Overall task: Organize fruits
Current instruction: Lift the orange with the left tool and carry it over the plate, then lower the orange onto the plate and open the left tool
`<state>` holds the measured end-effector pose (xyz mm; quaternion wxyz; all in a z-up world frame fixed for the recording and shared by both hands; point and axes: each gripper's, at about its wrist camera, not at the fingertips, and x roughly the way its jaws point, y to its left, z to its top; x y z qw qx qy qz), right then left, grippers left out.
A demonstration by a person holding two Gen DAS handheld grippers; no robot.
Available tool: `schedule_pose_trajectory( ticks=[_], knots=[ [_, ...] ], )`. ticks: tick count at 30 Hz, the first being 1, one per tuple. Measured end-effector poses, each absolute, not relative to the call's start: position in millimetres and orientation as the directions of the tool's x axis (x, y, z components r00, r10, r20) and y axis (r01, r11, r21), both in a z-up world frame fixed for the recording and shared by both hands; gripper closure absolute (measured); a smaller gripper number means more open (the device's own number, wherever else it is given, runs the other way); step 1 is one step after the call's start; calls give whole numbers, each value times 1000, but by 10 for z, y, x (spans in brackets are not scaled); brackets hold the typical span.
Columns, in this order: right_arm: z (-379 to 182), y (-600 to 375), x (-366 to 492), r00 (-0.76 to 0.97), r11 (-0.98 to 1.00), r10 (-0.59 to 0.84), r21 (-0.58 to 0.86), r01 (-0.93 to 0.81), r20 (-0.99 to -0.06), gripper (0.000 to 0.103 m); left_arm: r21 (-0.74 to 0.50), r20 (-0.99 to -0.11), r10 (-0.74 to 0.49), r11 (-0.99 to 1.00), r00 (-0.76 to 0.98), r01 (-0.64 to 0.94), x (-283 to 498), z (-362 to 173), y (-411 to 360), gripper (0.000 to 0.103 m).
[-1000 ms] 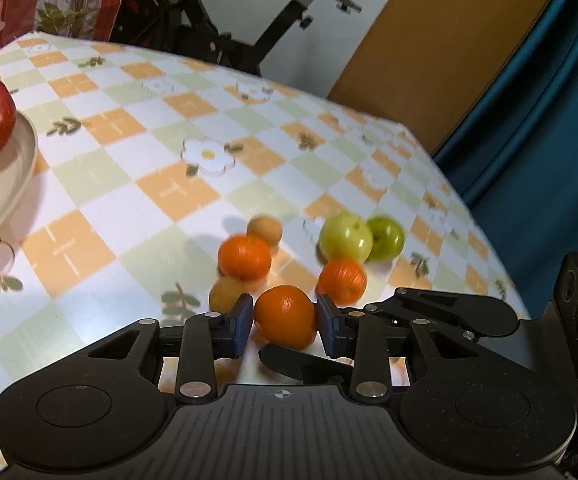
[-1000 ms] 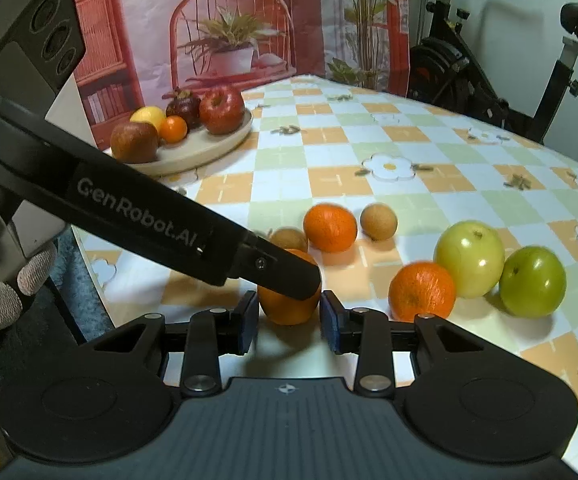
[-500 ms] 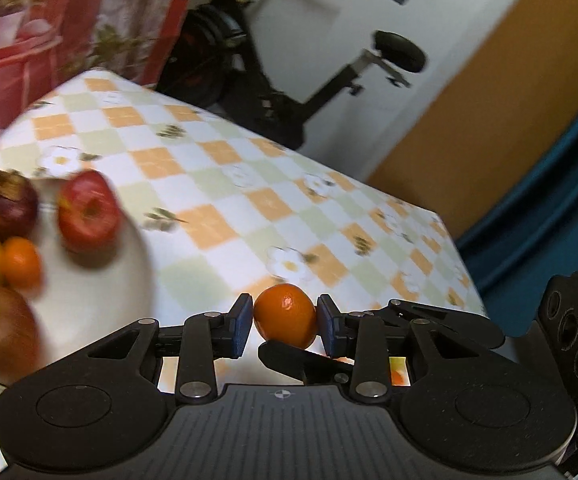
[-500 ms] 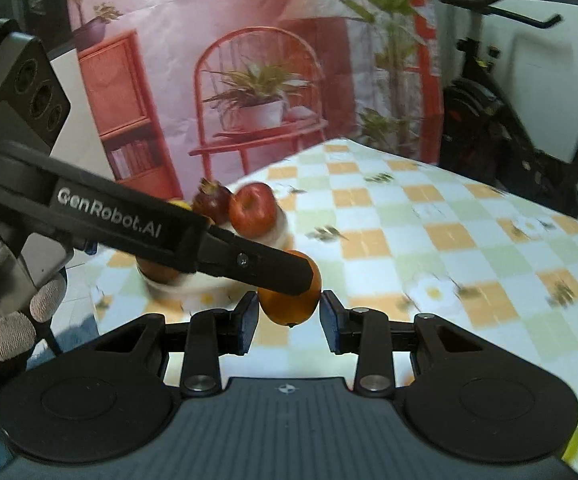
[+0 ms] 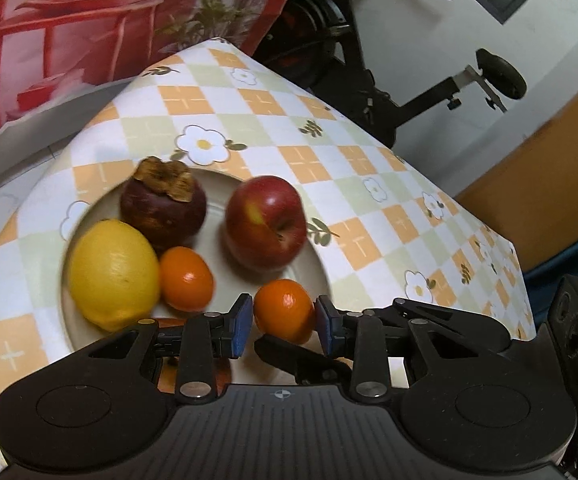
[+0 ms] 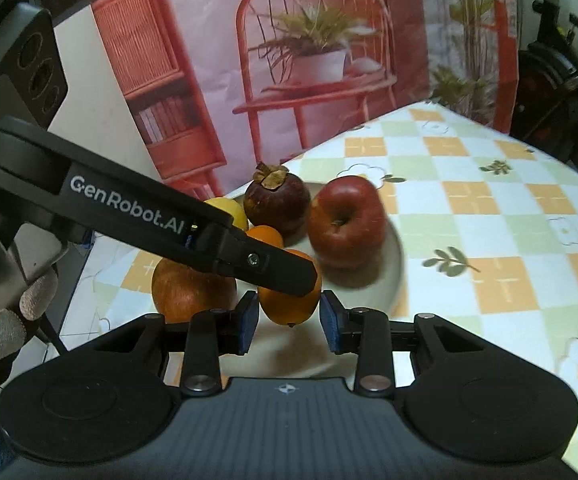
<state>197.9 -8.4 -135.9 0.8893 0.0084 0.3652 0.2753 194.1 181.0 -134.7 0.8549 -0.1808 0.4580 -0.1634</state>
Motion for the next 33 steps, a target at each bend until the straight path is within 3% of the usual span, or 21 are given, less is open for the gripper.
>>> schedule_pose_trajectory(
  ticks=[10,33],
  knots=[
    [-1463,91,2256,563,869,452,201,-451,-692,68,-480,-673,-450,870,587,117,1909,-1299,1990,68],
    [-1363,13,2247,605,873,475,257,-415,-639,67,-420,-638,-380,901,669,112,1784,-1037,1927,68]
  ],
)
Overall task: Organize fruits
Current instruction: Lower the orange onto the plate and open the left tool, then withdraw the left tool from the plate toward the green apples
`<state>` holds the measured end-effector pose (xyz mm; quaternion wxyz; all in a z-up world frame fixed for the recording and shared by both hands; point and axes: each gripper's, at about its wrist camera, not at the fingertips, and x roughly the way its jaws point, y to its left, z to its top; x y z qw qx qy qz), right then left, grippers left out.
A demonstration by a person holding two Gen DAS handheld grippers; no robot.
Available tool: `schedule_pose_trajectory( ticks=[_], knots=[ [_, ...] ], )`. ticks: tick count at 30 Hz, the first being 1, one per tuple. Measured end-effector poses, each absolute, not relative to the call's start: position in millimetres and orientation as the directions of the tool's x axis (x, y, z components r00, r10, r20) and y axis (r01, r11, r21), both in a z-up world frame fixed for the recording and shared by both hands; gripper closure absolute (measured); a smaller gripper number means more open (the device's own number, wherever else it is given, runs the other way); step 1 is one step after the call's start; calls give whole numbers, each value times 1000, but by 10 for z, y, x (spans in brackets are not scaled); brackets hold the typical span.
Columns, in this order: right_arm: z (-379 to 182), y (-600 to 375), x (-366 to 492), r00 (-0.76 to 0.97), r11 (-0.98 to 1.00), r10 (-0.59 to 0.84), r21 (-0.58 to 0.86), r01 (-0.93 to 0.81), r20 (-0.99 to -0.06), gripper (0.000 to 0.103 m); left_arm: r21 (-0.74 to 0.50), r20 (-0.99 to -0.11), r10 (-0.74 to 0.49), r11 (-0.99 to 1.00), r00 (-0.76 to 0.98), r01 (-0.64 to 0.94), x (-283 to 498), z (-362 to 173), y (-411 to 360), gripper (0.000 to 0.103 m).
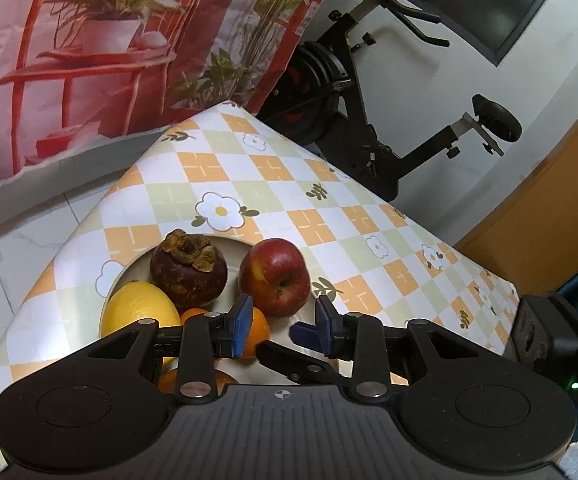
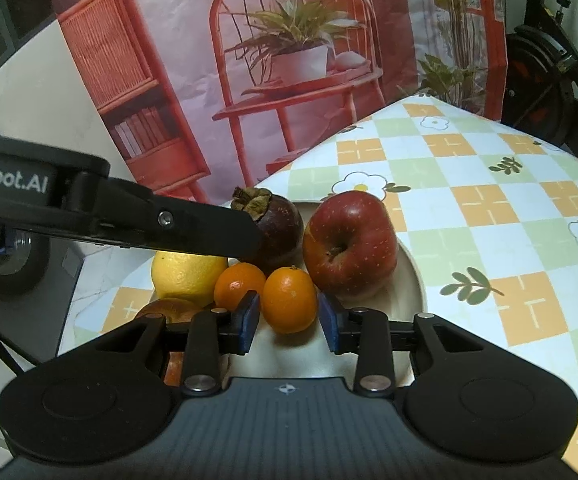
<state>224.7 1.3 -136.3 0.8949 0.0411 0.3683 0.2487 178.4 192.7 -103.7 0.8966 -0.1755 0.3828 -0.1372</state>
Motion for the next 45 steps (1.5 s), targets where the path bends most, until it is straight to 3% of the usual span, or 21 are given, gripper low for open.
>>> schedule_pose_trajectory(
  ticks=[11,24,33,42,45],
  knots=[
    [-1130,-679,1688,753,907,414,300,-294,-512,67,-323,-604,-352,928,715,184,1639,-878,1442,67],
    [-974,-1977,803,895,965,170,253,-67,-413,67,-282,-583,-439,898,683,337,1461,-880,452,68],
    [-1144,-2607,228,899,982,11,175,73,-437,67,-256,-613,-513,848,601,463,1352,-1021,-298,67],
    [-1444,-2719,-27,871,978,1,182,101,-492,67,-234,-666,-549,797,505,557,1268,-1184,-844,67],
    [-1491,-2740,-46,868,978,15,189,92,-496,59,-233,-683,-553,784,477,575,1270,-1231,-984,67]
  ],
)
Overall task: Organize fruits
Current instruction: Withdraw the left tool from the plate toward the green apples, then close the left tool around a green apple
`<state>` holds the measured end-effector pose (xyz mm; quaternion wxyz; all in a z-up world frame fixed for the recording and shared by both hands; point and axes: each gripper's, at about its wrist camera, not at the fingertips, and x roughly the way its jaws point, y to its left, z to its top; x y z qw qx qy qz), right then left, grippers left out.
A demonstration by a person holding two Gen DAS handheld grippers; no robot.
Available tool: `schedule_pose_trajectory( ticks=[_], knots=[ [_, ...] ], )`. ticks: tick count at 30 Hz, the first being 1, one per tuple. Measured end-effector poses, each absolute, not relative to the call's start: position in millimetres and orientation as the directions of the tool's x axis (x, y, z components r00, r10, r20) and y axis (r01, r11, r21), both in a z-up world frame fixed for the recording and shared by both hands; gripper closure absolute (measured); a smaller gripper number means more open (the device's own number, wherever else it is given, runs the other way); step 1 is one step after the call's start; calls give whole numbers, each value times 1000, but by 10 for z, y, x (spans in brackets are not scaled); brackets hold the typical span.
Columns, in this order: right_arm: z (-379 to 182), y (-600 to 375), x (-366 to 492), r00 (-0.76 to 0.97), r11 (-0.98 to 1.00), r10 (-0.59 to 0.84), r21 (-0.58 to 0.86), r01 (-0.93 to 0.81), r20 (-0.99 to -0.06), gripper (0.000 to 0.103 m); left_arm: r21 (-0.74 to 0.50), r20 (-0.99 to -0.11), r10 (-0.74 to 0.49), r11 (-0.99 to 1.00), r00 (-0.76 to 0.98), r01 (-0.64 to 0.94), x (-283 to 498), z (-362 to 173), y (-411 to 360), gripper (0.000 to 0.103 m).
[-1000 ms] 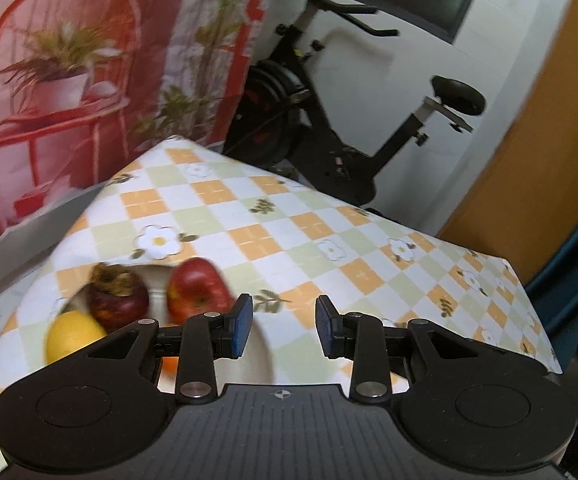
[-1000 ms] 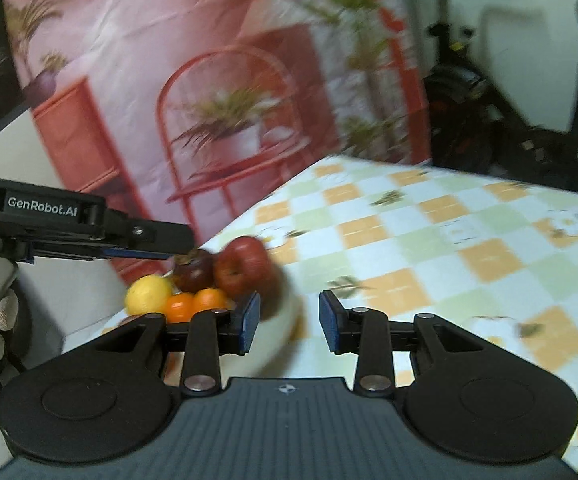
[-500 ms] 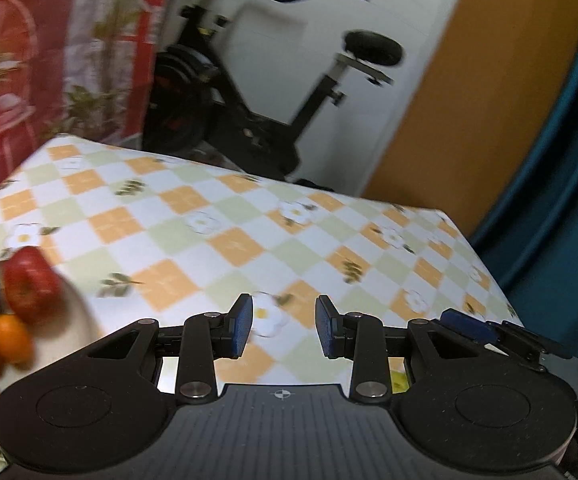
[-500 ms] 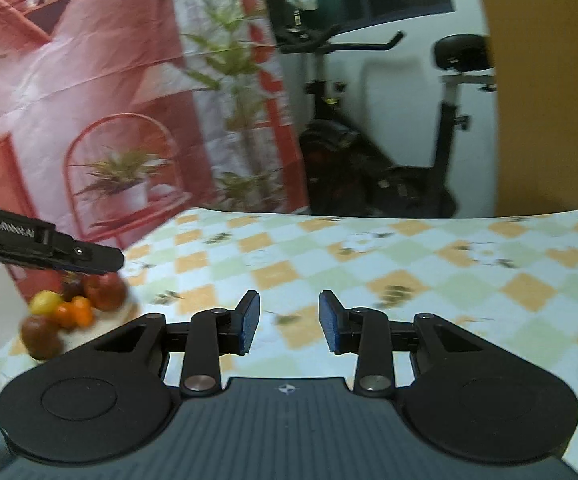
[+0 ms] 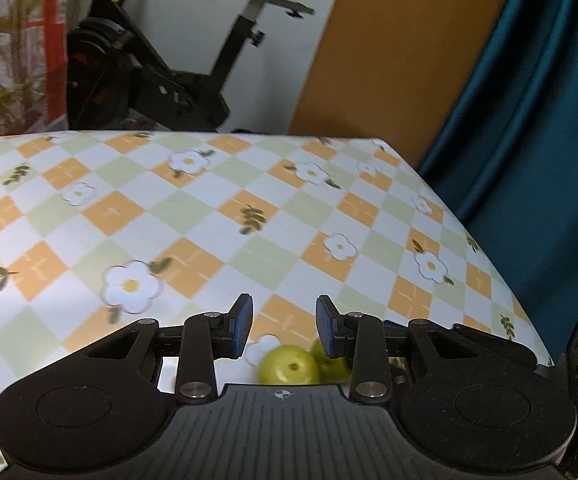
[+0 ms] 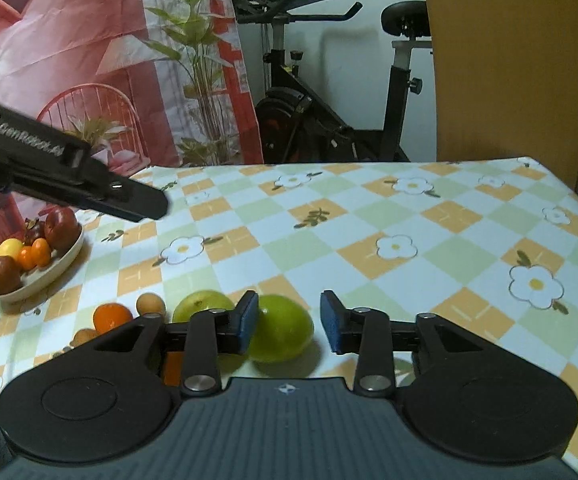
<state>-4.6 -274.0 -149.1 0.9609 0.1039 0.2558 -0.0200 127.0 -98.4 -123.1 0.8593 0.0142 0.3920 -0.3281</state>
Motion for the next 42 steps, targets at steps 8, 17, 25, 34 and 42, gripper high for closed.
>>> schedule_pose_trajectory(
  ticks=[8,17,25,34,42],
  knots=[
    [-1607,-2729,-17,853,975,65,216,57,-518,55,-270,-738,-562,753,374,600,1346,-1395,-1286,66],
    [-1681,-2774,5,847,963,92,263,58,-524,52,-286,-774,-551,742,311,606,1425,-1574,-1531,64],
    [-1702,-2788,28,842,956,106,287,60,-529,51,-281,-789,-538,746,296,604,1474,-1668,-1634,62],
    [-1724,-2840,67,834,947,118,313,68,-539,50,-283,-788,-538,749,301,599,1485,-1682,-1660,62],
    [-1675,-2812,13,845,953,96,293,74,-527,53,-313,-773,-571,724,278,615,1438,-1607,-1611,62]
  ],
)
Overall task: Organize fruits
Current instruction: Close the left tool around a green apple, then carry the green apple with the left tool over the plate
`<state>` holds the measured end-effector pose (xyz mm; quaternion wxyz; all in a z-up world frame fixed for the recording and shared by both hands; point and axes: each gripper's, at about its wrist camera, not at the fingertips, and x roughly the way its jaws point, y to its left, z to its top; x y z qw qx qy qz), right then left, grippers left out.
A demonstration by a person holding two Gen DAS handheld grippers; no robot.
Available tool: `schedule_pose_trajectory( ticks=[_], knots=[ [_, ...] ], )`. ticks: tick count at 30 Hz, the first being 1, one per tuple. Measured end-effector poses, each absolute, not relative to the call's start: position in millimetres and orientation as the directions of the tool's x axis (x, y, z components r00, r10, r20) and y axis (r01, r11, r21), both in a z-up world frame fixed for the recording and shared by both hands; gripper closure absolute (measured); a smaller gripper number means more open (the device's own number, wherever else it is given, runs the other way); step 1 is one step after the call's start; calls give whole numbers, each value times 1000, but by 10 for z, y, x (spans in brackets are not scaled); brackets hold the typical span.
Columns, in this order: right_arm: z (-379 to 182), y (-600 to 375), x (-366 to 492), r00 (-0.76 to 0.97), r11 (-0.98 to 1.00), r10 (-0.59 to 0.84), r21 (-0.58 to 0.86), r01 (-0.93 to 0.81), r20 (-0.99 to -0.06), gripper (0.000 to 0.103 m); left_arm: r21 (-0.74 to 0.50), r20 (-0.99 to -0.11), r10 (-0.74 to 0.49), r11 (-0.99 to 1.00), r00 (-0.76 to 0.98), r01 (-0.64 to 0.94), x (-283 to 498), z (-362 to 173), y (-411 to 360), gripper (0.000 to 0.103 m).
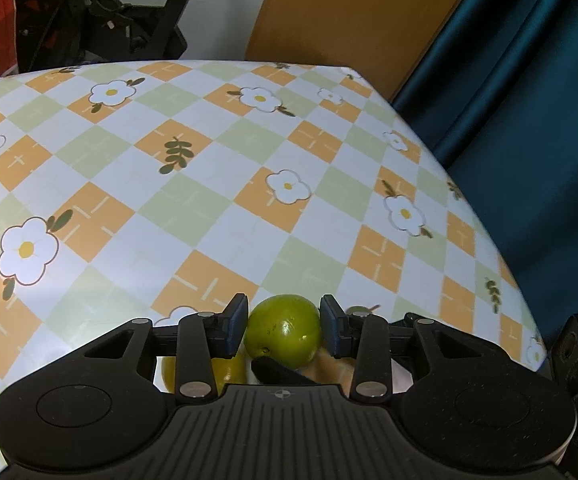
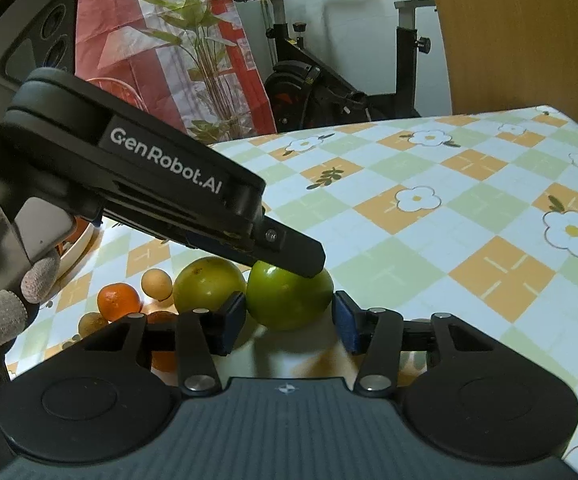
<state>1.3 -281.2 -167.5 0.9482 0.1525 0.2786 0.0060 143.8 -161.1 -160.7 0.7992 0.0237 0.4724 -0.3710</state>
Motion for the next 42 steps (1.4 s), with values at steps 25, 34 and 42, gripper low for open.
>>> schedule_pose_trajectory(
  ticks=[25,34,42],
  knots=[
    [-882,-1728,842,829,955,290,204,-217,-478,54,-396,-651,-564,823,509,407,1607,-924,191,62],
    [-963,-781,1520,733,898,431,175,-403,-526,54,-414,-663,-467,880,585,233,1812,-1076,1102,62],
    [-1212,-352,1965,661,881,443,159,-445,-606,54,-407,-696,-420,899,582,162,2063,-1309,1280,61]
  ],
)
